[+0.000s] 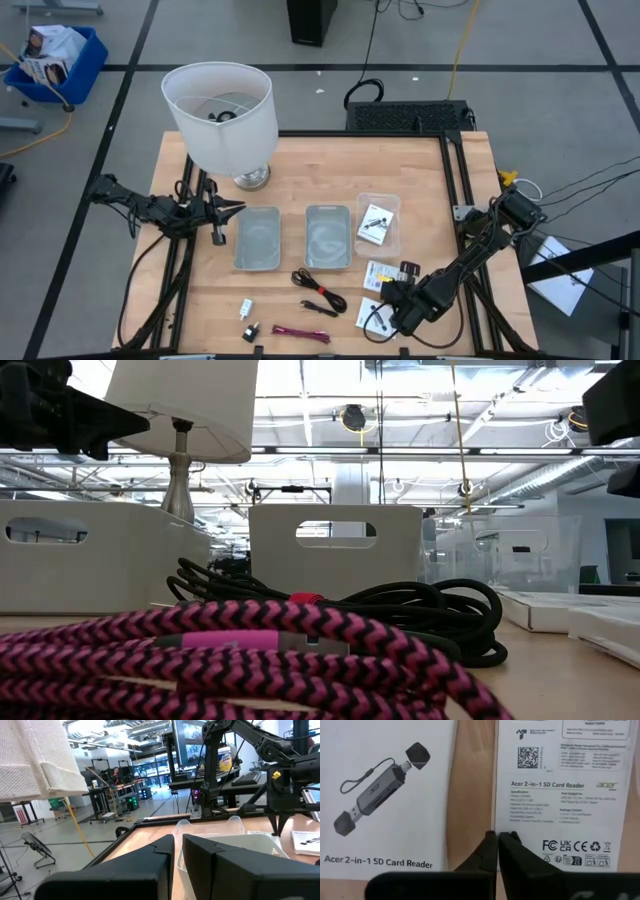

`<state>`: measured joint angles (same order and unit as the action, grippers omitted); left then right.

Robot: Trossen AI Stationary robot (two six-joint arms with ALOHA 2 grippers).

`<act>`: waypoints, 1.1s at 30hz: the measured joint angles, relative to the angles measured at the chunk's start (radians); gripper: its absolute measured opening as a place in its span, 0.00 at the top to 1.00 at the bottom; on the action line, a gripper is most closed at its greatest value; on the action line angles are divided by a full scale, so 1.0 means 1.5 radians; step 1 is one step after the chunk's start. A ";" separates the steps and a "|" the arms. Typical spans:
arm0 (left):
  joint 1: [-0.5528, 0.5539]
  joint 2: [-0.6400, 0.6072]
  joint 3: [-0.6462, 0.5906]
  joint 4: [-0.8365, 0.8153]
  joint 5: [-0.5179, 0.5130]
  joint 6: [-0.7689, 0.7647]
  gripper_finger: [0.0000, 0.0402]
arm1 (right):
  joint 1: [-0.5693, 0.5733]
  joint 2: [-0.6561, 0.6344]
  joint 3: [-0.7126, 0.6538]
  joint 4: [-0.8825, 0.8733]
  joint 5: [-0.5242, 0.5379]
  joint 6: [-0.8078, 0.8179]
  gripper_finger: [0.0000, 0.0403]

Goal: Pick and place items into bin
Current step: Put the top white card reader box into the transparent bin

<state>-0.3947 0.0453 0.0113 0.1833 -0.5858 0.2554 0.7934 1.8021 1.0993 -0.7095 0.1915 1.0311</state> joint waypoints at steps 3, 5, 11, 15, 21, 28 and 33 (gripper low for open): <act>0.000 0.000 0.000 0.000 0.000 0.001 0.88 | 0.001 0.005 0.042 -0.077 0.022 -0.010 1.00; 0.000 0.000 0.000 0.000 0.000 0.000 0.88 | 0.001 0.007 0.073 -0.129 0.031 -0.018 1.00; 0.000 0.000 0.000 0.000 0.000 0.001 0.88 | 0.001 0.004 0.141 -0.196 0.085 -0.033 1.00; 0.000 0.000 0.000 0.000 0.000 0.001 0.88 | 0.000 0.003 0.151 -0.188 0.096 -0.044 1.00; 0.000 0.000 0.000 0.000 0.000 0.000 0.88 | 0.000 0.003 0.149 -0.186 0.103 -0.049 1.00; 0.000 0.000 0.000 0.000 0.000 0.000 0.88 | -0.001 0.002 0.121 -0.122 0.078 -0.115 1.00; 0.000 0.000 0.000 0.000 0.000 0.001 0.88 | -0.005 0.002 0.090 -0.078 0.049 -0.121 0.93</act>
<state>-0.3950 0.0452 0.0113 0.1829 -0.5858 0.2565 0.7864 1.8053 1.2345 -0.8270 0.2655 0.8489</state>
